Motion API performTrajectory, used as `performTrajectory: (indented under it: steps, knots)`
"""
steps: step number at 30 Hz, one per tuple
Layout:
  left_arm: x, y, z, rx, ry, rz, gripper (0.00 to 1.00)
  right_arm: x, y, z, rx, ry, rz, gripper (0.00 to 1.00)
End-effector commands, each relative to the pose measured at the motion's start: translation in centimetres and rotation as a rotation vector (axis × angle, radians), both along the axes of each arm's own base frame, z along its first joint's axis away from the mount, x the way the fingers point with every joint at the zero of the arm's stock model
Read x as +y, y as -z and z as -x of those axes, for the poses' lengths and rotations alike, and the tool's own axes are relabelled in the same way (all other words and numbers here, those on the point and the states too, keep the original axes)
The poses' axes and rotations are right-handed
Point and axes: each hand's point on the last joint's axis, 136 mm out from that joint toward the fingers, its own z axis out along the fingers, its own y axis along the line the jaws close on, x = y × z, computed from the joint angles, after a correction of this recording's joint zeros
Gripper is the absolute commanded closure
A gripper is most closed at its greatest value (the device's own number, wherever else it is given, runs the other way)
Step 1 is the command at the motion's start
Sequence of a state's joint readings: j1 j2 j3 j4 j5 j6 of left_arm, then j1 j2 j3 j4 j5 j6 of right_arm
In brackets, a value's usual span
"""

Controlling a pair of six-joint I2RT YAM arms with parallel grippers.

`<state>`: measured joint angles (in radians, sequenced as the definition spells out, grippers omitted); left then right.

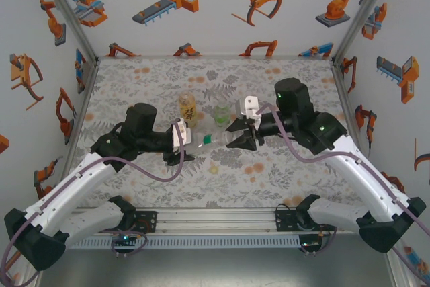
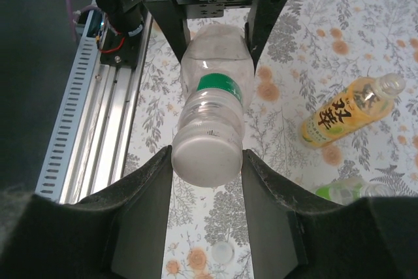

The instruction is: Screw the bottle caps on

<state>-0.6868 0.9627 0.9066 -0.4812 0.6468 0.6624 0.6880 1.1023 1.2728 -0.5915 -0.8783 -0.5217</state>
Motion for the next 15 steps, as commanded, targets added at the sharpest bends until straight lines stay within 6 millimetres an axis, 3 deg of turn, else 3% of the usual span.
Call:
performTrajectory:
  steps: [1,15]
  knots:
    - [-0.16,-0.1,0.5,-0.005,0.034,0.005,1.0,0.23,-0.78,0.3,-0.047,-0.016,-0.009,0.97]
    - [-0.21,0.04,0.56,0.005,0.042,-0.002,1.0,0.63,-1.2,0.01,-0.07,-0.007,-0.009,1.0]
